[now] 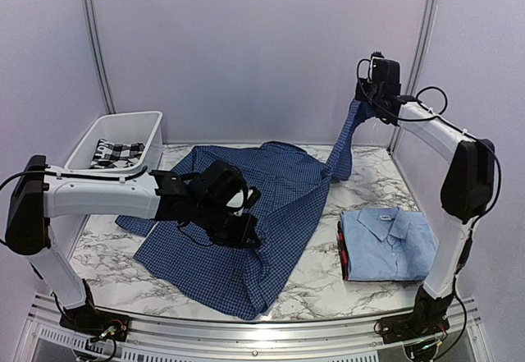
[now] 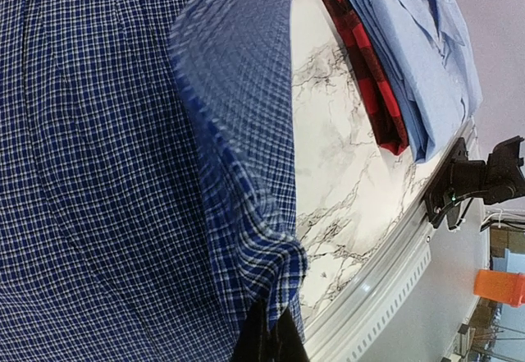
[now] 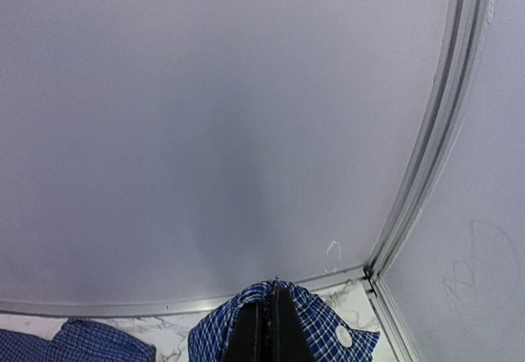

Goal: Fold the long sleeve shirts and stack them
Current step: Fold the corner of the shirt at the center of the board.

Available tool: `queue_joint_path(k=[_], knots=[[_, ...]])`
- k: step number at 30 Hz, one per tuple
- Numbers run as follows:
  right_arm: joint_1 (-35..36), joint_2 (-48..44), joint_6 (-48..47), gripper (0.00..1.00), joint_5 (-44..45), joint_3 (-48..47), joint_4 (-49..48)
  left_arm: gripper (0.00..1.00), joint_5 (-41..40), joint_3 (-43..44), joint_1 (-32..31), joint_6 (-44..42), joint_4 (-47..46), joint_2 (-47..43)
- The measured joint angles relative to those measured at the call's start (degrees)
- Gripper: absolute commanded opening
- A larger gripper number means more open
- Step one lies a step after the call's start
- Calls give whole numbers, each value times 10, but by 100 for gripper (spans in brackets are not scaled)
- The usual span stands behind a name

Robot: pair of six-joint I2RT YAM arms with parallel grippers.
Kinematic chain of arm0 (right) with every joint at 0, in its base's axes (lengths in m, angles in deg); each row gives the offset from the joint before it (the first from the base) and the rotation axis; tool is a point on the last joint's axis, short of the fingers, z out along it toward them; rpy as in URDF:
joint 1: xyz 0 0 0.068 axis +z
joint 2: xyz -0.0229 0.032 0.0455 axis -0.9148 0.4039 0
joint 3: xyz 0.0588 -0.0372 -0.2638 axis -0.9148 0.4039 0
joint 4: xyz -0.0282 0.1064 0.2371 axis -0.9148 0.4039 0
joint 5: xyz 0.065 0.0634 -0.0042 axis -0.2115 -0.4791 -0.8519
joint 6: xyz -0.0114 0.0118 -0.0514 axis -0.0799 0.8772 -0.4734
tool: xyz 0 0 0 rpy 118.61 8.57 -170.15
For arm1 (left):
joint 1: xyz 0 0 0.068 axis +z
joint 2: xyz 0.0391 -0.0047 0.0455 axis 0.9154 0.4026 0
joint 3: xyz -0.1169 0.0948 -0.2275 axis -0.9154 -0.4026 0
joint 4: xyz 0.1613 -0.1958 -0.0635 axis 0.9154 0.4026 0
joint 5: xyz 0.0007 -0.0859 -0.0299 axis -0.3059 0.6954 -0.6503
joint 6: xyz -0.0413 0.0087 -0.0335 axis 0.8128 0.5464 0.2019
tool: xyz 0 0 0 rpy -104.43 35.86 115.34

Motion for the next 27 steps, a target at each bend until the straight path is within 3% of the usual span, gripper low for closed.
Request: queue_joint_path(k=[6,17,27], knots=[[27,27,-45,0,-59,-48,-38,0,2,-1,-2,23,0,-3],[151,136,-114,0,-166,-92,-53,0,-16,-80,-28,88,-1,-40],[210,167,-149,0,-154,-146,-45,0,-35,-120,-46,134,-1,-60]])
